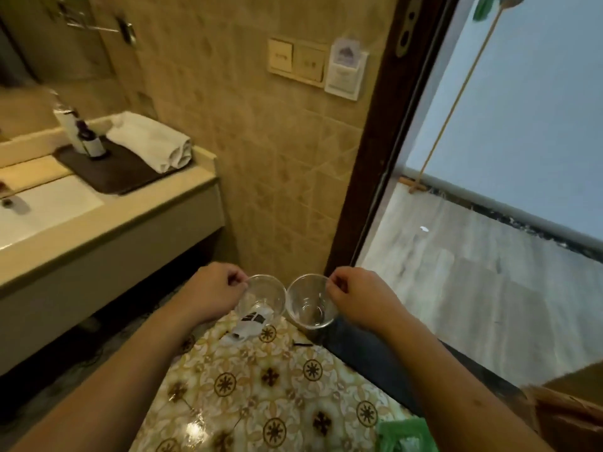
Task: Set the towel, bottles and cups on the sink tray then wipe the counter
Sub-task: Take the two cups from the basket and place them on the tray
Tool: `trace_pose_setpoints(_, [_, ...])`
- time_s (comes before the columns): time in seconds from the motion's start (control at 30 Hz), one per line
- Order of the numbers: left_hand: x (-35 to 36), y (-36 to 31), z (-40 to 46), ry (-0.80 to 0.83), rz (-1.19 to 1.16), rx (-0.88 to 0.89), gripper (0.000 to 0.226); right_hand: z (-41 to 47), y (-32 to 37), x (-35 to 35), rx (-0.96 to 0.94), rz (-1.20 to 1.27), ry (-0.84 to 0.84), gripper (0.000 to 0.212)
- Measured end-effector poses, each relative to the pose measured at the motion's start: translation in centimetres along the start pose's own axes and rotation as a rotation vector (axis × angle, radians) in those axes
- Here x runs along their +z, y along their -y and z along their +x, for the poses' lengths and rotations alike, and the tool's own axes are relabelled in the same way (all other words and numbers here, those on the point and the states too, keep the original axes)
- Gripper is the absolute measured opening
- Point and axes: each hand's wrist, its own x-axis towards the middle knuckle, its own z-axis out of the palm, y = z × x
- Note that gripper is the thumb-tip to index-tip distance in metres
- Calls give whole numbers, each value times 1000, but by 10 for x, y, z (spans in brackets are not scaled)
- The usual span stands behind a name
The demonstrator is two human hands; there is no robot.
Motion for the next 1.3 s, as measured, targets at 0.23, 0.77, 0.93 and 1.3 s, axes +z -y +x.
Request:
trace_pose_setpoints(0.23, [-94, 122, -33, -182, -111, -187, 19, 52, 140, 65, -188, -9, 161, 18])
trace_pose_setpoints(0.77, [-177, 224, -16, -413, -316, -487, 12, 171, 264, 151, -448, 116, 287, 22])
trace_pose_setpoints(0.93, [-200, 242, 50, -511, -361, -592, 11, 253, 286, 159, -472, 139, 338, 19])
trace_pose_setpoints(1.3, [-260, 250, 201, -678, -603, -692, 12, 423, 313, 149, -470, 158, 397, 17])
